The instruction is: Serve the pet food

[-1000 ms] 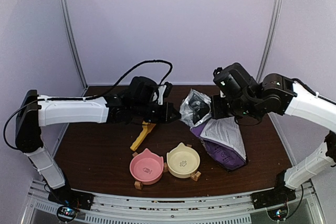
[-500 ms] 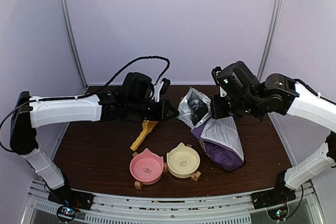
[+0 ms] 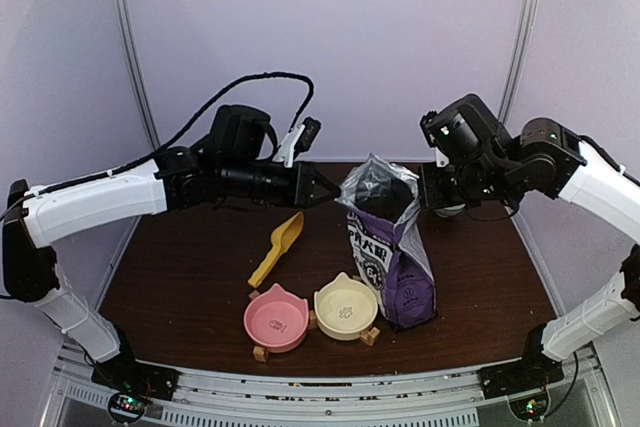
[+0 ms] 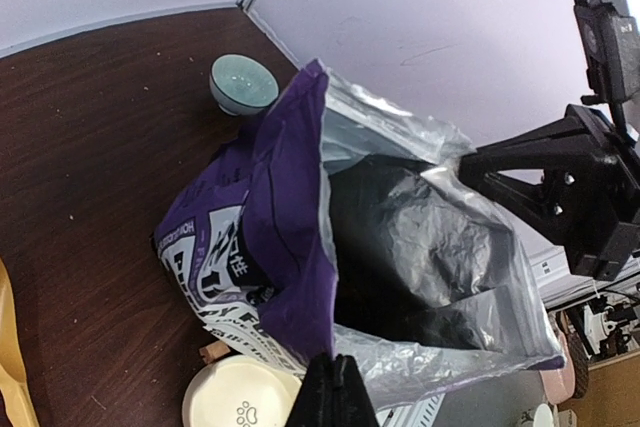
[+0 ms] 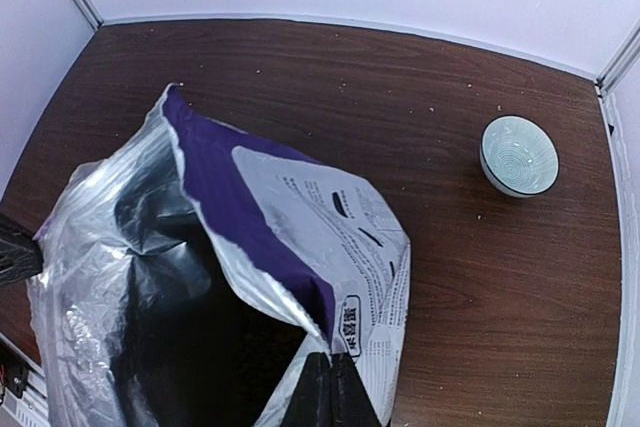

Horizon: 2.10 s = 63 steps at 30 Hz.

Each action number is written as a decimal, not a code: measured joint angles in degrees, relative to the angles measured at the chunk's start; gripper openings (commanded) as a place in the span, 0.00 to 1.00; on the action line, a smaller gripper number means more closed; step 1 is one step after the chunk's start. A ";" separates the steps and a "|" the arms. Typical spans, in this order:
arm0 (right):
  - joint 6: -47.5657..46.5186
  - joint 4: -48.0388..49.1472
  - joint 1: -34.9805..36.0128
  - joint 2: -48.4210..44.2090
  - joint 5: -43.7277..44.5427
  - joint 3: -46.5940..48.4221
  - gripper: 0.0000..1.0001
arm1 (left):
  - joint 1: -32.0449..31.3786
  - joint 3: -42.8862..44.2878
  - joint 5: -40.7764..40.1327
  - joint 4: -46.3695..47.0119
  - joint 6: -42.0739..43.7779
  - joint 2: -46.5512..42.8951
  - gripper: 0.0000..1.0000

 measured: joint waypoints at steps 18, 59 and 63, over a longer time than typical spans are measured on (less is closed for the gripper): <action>-7.89 -2.38 -5.51 10.93 -0.04 19.50 0.00 | 5.55 21.88 0.07 -10.84 6.27 10.80 0.00; -7.78 21.00 -13.38 -2.54 -11.52 -3.04 0.80 | 13.38 -22.71 -7.74 2.03 9.73 -9.09 0.78; -6.27 26.01 -13.38 -9.22 -14.51 -12.57 0.84 | 13.38 -24.20 -7.37 0.70 9.03 -2.97 0.76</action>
